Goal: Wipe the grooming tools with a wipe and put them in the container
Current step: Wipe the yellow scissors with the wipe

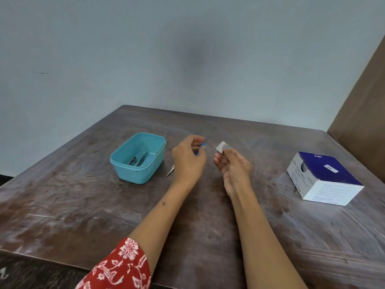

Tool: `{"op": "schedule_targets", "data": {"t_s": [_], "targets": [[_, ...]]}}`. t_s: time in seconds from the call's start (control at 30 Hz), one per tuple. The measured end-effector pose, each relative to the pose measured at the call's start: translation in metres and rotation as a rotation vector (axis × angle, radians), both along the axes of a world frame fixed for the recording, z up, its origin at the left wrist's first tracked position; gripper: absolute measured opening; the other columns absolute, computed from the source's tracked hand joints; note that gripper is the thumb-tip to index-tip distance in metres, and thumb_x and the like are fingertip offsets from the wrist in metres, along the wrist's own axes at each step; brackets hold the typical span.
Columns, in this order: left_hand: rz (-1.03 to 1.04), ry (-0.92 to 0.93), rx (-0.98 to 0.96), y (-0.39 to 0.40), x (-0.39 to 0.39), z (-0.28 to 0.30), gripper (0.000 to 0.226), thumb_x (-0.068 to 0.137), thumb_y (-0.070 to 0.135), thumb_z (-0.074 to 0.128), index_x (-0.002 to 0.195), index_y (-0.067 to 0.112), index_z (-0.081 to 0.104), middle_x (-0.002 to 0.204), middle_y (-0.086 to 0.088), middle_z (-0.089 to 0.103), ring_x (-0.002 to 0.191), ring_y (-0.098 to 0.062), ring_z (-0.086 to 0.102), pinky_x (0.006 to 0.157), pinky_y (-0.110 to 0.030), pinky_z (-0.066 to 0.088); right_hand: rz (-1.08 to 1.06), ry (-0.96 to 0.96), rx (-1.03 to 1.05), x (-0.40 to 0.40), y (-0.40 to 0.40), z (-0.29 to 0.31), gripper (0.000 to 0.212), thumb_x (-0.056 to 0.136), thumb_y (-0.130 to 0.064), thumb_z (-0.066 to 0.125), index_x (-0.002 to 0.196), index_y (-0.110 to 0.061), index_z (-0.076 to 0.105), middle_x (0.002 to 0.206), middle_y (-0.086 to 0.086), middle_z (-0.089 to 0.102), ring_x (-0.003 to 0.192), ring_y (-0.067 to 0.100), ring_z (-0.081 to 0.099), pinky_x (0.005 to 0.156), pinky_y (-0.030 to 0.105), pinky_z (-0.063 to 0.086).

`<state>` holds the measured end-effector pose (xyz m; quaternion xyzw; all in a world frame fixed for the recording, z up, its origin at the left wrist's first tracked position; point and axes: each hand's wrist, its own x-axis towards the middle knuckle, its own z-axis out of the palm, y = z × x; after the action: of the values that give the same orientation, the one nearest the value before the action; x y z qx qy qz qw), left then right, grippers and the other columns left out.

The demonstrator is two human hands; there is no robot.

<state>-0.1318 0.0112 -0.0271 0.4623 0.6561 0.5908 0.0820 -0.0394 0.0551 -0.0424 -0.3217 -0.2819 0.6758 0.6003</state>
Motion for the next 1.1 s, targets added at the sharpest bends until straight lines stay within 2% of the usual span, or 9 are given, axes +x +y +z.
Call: {"op": "schedule_targets", "data": {"t_s": [0.1,0.27,0.4,0.5,0.6,0.73,0.87,1.03,1.1], "targets": [[-0.112,-0.192,0.043,0.008,0.004,-0.016,0.026,0.083,0.0,0.061,0.107,0.008,0.066,0.1,-0.005,0.07,0.087,-0.011,0.067,0.081,-0.03,0.057,0.018,-0.031,0.047,-0.002,0.002,-0.003,0.009,0.089,-0.003,0.058,0.084,-0.007,0.065,0.062,0.003,0.068,0.054,0.011,0.065,0.056,0.021,0.056],[-0.187,-0.409,0.057,0.01,0.006,-0.027,0.023,0.084,-0.002,0.061,0.107,0.002,0.065,0.096,-0.01,0.069,0.087,-0.016,0.068,0.073,-0.02,0.057,0.055,-0.127,0.125,-0.004,0.004,-0.006,0.009,0.089,-0.007,0.059,0.087,-0.01,0.067,0.063,-0.002,0.07,0.059,0.007,0.066,0.059,0.019,0.055],[-0.253,-0.602,0.083,0.012,0.007,-0.028,0.013,0.085,-0.004,0.06,0.096,0.001,0.065,0.084,-0.011,0.068,0.076,-0.017,0.068,0.067,-0.021,0.057,-0.021,-0.191,0.146,-0.004,0.007,-0.009,0.008,0.088,-0.008,0.062,0.092,-0.01,0.069,0.073,0.001,0.07,0.063,0.006,0.065,0.059,0.019,0.054],[-0.275,-0.61,0.069,0.014,0.006,-0.031,0.012,0.084,0.0,0.062,0.09,0.008,0.067,0.079,-0.008,0.068,0.073,-0.017,0.067,0.067,-0.025,0.058,-0.002,-0.217,0.179,-0.004,0.008,-0.01,0.011,0.087,-0.007,0.062,0.096,-0.006,0.07,0.073,-0.002,0.072,0.064,0.007,0.066,0.06,0.019,0.054],[-0.312,-0.64,0.073,0.016,0.006,-0.032,0.012,0.084,-0.002,0.061,0.094,0.004,0.067,0.079,-0.007,0.068,0.071,-0.011,0.068,0.068,-0.023,0.058,0.011,-0.265,0.207,-0.005,0.007,-0.011,0.017,0.086,-0.005,0.063,0.101,-0.001,0.069,0.075,-0.002,0.072,0.068,0.008,0.066,0.063,0.018,0.054],[-0.357,-0.675,0.052,0.015,0.006,-0.033,0.015,0.083,-0.008,0.06,0.096,-0.003,0.066,0.074,-0.003,0.068,0.065,-0.007,0.068,0.065,-0.02,0.057,-0.007,-0.33,0.209,-0.004,0.008,-0.012,0.024,0.086,-0.002,0.063,0.109,0.001,0.066,0.087,0.006,0.07,0.071,0.009,0.065,0.065,0.017,0.054],[-0.384,-0.691,0.02,0.014,0.003,-0.032,0.021,0.081,-0.014,0.058,0.099,-0.006,0.064,0.073,-0.004,0.068,0.063,-0.009,0.068,0.064,-0.019,0.057,-0.008,-0.396,0.236,-0.002,0.006,-0.01,0.019,0.085,-0.001,0.063,0.103,-0.009,0.067,0.081,0.002,0.068,0.064,0.002,0.063,0.058,0.012,0.05],[-0.408,-0.669,-0.025,0.012,0.003,-0.03,0.026,0.081,-0.013,0.059,0.107,-0.009,0.062,0.08,-0.01,0.067,0.063,-0.009,0.068,0.065,-0.02,0.058,-0.083,-0.395,0.218,-0.002,0.007,-0.005,0.005,0.085,-0.009,0.067,0.087,-0.013,0.069,0.071,0.0,0.064,0.054,-0.001,0.055,0.06,0.018,0.049],[-0.391,-0.656,-0.019,0.012,0.002,-0.031,0.025,0.081,-0.013,0.059,0.106,-0.009,0.062,0.078,-0.009,0.066,0.061,-0.007,0.068,0.063,-0.018,0.057,-0.071,-0.428,0.232,-0.002,0.006,-0.005,0.005,0.085,-0.009,0.066,0.087,-0.012,0.069,0.069,-0.001,0.063,0.051,-0.003,0.054,0.057,0.016,0.048]]}}
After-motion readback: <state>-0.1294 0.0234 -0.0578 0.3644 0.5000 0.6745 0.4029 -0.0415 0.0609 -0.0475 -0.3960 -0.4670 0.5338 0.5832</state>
